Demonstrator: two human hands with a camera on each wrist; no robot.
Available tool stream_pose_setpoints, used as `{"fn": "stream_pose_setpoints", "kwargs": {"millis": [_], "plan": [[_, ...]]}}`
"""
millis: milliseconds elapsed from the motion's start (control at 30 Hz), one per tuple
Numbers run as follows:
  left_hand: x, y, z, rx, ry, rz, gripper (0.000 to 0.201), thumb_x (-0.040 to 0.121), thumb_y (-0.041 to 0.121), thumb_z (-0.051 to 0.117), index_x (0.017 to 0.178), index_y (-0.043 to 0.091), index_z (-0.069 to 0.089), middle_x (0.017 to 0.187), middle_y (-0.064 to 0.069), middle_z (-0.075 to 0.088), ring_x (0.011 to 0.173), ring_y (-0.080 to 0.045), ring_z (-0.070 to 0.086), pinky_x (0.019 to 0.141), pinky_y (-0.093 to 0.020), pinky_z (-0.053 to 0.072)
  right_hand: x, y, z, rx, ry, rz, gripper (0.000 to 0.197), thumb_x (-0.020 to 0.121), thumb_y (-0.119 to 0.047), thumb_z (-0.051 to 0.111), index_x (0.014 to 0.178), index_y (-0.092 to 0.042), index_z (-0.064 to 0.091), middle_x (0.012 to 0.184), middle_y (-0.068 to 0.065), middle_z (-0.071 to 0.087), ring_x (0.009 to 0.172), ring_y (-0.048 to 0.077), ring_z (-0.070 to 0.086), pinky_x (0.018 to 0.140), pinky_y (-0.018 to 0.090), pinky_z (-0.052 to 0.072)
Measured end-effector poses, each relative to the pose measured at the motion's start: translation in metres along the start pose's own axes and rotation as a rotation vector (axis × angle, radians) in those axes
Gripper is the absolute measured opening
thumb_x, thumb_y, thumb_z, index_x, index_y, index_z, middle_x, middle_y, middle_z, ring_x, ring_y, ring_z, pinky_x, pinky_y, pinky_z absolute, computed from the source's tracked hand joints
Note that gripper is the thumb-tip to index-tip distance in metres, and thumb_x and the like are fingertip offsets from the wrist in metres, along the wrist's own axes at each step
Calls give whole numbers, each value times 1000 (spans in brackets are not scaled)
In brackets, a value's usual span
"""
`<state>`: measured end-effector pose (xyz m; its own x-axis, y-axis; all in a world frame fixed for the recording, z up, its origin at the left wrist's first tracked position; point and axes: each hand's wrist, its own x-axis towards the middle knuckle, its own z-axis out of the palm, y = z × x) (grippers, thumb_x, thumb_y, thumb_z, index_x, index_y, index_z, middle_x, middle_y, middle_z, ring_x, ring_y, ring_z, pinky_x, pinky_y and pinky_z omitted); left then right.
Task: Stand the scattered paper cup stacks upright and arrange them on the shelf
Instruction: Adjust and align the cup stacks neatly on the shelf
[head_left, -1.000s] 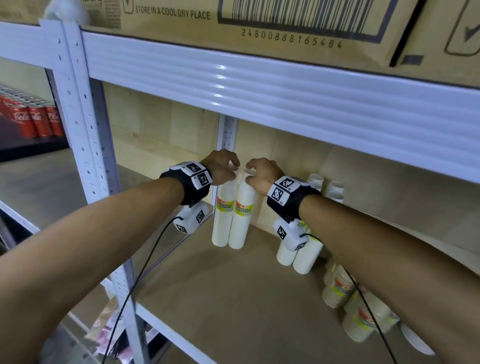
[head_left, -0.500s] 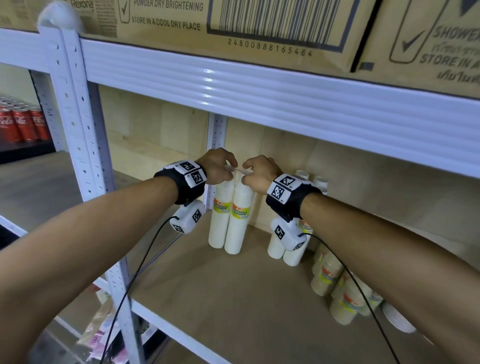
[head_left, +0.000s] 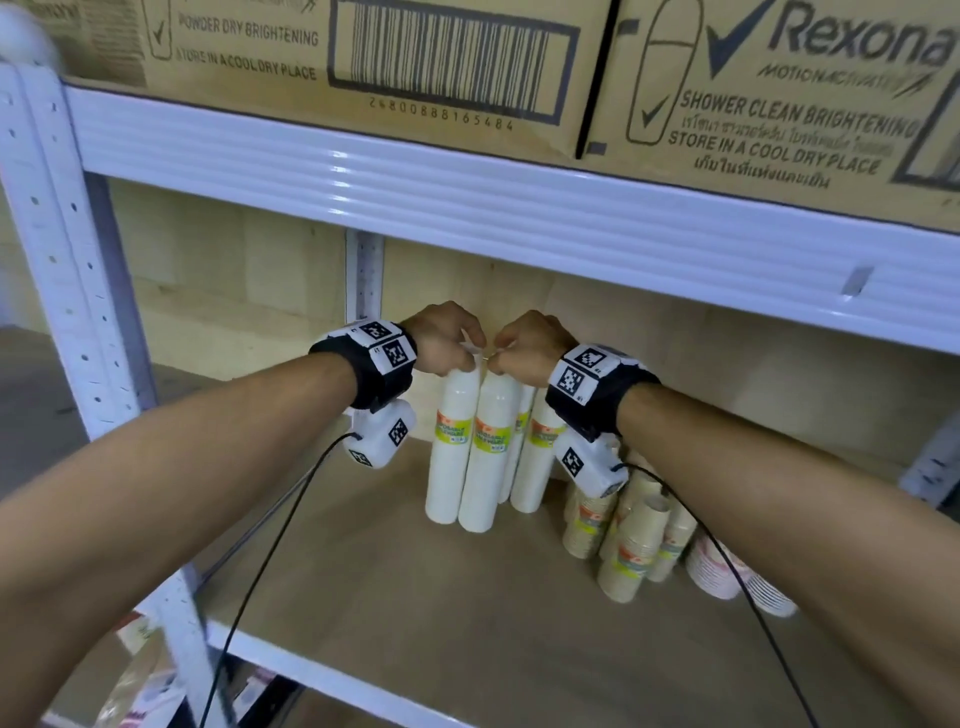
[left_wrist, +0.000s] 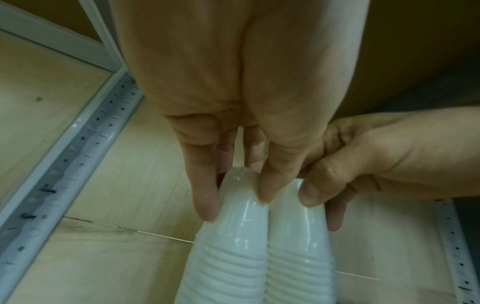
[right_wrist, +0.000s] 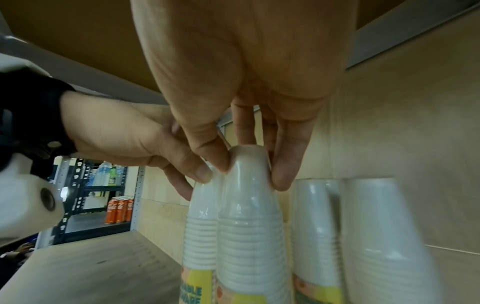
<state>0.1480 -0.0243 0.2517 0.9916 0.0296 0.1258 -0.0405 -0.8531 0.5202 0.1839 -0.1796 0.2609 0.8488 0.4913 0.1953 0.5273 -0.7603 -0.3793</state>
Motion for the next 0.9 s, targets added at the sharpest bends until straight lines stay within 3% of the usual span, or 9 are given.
{"fn": "stream_pose_setpoints", "kwargs": {"millis": [100, 167, 367, 533, 700, 900], "plan": [[2, 13, 6, -4, -13, 31, 35, 87, 11, 67, 121, 13, 65, 109, 1, 54, 89, -26, 66, 81, -39, 60, -9, 10, -9, -2, 13, 31, 30, 74, -24, 72, 102, -12, 75, 102, 4, 69, 94, 21, 65, 79, 31, 56], [5, 21, 11, 5, -25, 55, 34, 86, 11, 67, 121, 14, 65, 108, 1, 55, 95, -28, 67, 81, -40, 60, -14, 18, -12, -10, 17, 52, 30, 74, -24, 72, 101, -11, 75, 106, 4, 69, 95, 21, 65, 82, 32, 57], [16, 33, 30, 26, -42, 96, 35, 84, 14, 70, 119, 17, 66, 120, -6, 59, 93, -23, 64, 78, -35, 60, -27, 34, -17, -25, 33, 110, 30, 74, -22, 72, 101, -10, 74, 103, 7, 70, 93, 21, 65, 73, 27, 52], [24, 35, 42, 32, -27, 108, 36, 85, 14, 70, 120, 20, 65, 124, -5, 54, 100, -20, 55, 77, -26, 47, -30, 44, -14, -14, 37, 134, 31, 76, -21, 71, 106, -12, 72, 106, 5, 68, 89, 20, 63, 55, 20, 43], [31, 31, 50, 22, -15, 113, 38, 85, 14, 70, 121, 21, 65, 129, -6, 55, 114, -22, 55, 86, -27, 47, -29, 53, -10, 34, 75, 154, 35, 81, -23, 68, 113, -10, 69, 113, 7, 65, 101, 24, 64, 79, 29, 53], [37, 30, 56, 17, 0, 110, 38, 86, 13, 69, 124, 19, 64, 129, -6, 56, 114, -22, 55, 84, -25, 44, -24, 61, -2, 25, 55, 129, 31, 81, -18, 67, 111, -11, 70, 113, 6, 66, 100, 24, 64, 73, 26, 48]]}}
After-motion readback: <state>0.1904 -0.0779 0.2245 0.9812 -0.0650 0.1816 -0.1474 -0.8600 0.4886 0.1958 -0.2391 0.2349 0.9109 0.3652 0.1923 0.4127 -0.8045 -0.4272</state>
